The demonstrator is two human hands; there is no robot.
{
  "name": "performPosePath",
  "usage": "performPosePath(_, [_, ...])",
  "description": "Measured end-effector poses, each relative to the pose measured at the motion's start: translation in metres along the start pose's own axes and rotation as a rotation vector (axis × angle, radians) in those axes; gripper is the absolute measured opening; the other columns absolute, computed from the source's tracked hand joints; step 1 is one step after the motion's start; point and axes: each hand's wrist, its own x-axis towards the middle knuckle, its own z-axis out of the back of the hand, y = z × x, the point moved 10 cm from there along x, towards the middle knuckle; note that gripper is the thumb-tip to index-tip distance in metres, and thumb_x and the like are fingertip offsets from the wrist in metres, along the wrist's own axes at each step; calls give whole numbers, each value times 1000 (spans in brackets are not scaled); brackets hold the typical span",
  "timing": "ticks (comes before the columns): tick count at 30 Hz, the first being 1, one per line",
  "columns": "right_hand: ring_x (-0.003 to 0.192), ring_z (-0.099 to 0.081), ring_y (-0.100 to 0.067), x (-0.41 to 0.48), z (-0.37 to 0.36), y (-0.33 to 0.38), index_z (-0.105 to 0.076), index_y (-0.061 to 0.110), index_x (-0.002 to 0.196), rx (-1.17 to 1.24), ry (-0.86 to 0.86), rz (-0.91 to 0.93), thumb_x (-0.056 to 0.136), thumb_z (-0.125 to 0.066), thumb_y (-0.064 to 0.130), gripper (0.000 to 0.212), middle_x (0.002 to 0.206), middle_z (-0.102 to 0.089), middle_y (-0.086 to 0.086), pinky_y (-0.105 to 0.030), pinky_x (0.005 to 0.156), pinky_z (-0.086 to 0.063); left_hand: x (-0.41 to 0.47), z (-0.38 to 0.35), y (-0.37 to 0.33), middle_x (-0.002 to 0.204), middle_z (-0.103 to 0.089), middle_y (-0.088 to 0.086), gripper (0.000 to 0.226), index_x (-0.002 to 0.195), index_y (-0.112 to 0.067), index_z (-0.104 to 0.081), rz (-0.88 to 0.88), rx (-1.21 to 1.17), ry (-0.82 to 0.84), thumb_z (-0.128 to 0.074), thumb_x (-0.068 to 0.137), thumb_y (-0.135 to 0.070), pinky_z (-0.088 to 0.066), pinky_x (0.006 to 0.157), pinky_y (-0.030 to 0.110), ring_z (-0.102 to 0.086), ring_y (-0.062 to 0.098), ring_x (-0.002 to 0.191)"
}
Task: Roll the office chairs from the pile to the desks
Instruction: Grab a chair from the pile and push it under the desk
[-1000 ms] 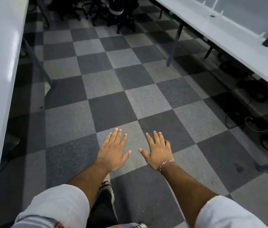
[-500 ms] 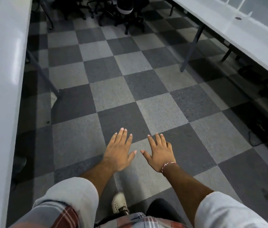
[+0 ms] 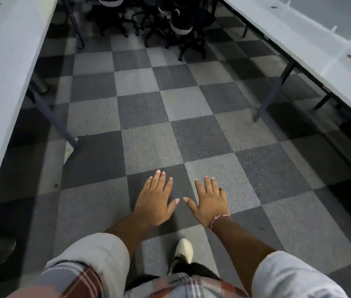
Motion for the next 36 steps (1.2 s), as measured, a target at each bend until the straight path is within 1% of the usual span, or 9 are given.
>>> performPosePath(2, [152,2,-31,38,21,-6,-8,24,158,-24,3,29,91,-9,75,84,165,-4,-11,-51,120,-12,37,14,11,156,-38,21,82,151,-7,-40,40,-18,-34,-18,95,-62,-22,120,49,-27,36,149])
performPosePath(6, [152,4,-31,116,60,-11,-8,25,158,-28,-7,55,88,-8,76,86,166,-2,-10,-51,120,-10,104,33,37,159,-32,20,83,154,-9,-35,100,-41,-47,-13,94,-63,-20,122,50,-23,36,151])
performPosePath(15, [152,4,-31,301,111,8,-8,25,158,-65,-39,98,93,-12,73,81,165,-3,-11,-52,119,-12,266,51,135,154,-41,21,78,148,-7,-46,131,-47,-91,-25,96,-61,-26,118,50,-32,37,147])
performPosePath(19, [152,4,-31,396,140,30,-7,25,158,-70,-22,89,90,-6,75,84,165,-4,-11,-52,120,-13,345,72,199,158,-34,21,79,152,-8,-39,113,-60,-79,-21,96,-61,-14,120,48,-23,36,150])
performPosePath(25, [152,4,-30,494,183,49,-9,25,158,-2,-28,49,94,-15,74,81,165,-4,-12,-51,120,-13,435,107,266,165,-16,19,86,158,-10,-22,63,-46,-74,-5,94,-64,0,122,46,-5,33,154])
performPosePath(28, [152,3,-31,545,201,53,-10,25,158,3,-36,49,91,-8,76,84,165,-5,-12,-51,120,-14,480,118,290,165,-15,19,82,158,-10,-22,59,-45,-92,-11,97,-64,0,124,46,-4,33,155])
performPosePath(30, [152,0,-31,584,211,53,-13,24,157,5,-38,48,82,2,77,93,165,-9,-12,-51,120,-15,514,121,306,163,-22,20,79,156,-10,-29,61,-56,-81,-17,99,-62,-2,125,45,-10,34,154])
performPosePath(33, [152,-2,-32,646,223,51,-14,24,157,0,-37,56,78,6,77,97,164,-9,-12,-51,119,-16,573,122,333,158,-33,21,77,152,-8,-40,58,-42,-89,-21,99,-61,-9,122,46,-22,36,151])
performPosePath(36, [152,-3,-31,717,240,42,-14,25,157,8,-44,52,75,8,78,100,164,-10,-12,-50,119,-16,642,131,357,160,-30,21,79,153,-8,-37,59,-48,-90,-19,99,-62,-7,124,45,-19,36,152])
